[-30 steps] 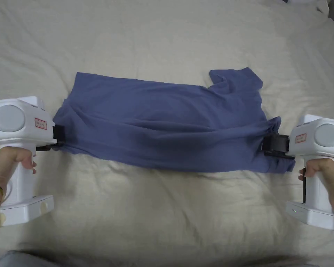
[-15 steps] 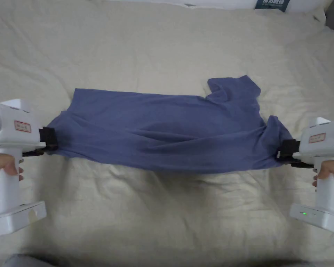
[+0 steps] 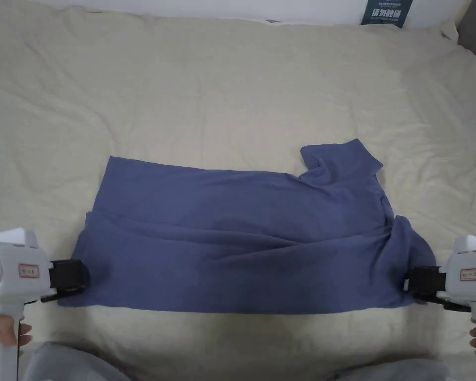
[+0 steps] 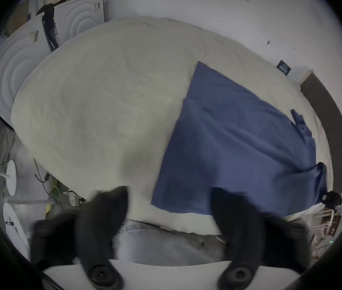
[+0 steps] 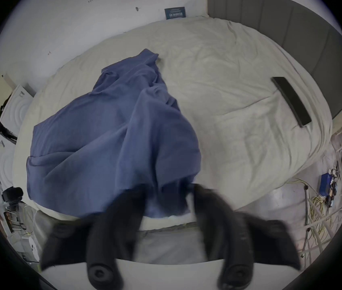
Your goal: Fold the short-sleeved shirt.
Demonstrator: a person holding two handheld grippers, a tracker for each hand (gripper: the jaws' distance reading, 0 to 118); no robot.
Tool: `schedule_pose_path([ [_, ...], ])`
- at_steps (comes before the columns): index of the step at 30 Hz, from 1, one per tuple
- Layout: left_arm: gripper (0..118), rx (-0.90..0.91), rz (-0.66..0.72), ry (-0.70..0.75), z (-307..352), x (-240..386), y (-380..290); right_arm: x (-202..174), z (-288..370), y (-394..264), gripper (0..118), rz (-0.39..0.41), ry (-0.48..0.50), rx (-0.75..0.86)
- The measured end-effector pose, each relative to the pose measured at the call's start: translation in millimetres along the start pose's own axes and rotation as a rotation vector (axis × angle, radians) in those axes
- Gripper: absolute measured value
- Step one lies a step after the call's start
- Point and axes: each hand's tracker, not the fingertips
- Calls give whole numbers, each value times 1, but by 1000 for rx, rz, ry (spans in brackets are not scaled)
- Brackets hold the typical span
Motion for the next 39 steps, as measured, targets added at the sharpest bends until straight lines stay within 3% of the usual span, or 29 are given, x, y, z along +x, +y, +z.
schedule_pose_path([
  [1,117,16,-5,-5,4,-1,-1,-2,7,2,98,19,-19,26],
  [2,118,54,-3,-8,12,-1,3,-2,17,5,106,45,-30,68],
  [7,118,346,14,-53,62,15,34,-26,91,24,106,142,-57,405],
  [13,118,756,-180,-8,104,79,38,-69,141,19,118,168,34,775],
  [15,117,845,-219,-1,107,96,32,-85,143,18,118,202,12,830],
  [17,103,885,-254,-12,108,111,27,-97,138,16,117,233,0,855],
  [18,88,890,-262,-19,107,115,24,-101,137,14,108,238,6,862],
  [20,43,888,-282,-37,104,122,22,-107,132,11,72,236,28,875],
  [22,8,879,-295,-49,101,126,21,-110,125,12,29,227,52,875],
  [23,0,878,-298,-56,99,127,20,-113,122,13,16,220,57,867],
  [24,0,879,-299,-52,97,128,20,-114,120,13,5,212,61,863],
  [25,0,875,-304,-61,95,127,21,-116,118,12,2,200,67,866],
  [33,0,680,-281,-135,65,122,83,-125,104,29,2,189,89,818],
  [34,10,626,-274,-136,56,120,101,-126,102,33,2,187,94,813],
  [36,43,559,-250,-145,36,118,130,-129,96,39,2,184,97,804],
  [38,63,457,-234,-140,10,114,163,-131,88,46,2,180,101,783],
  [39,90,405,-221,-136,-3,112,176,-132,84,50,2,180,106,771],
])
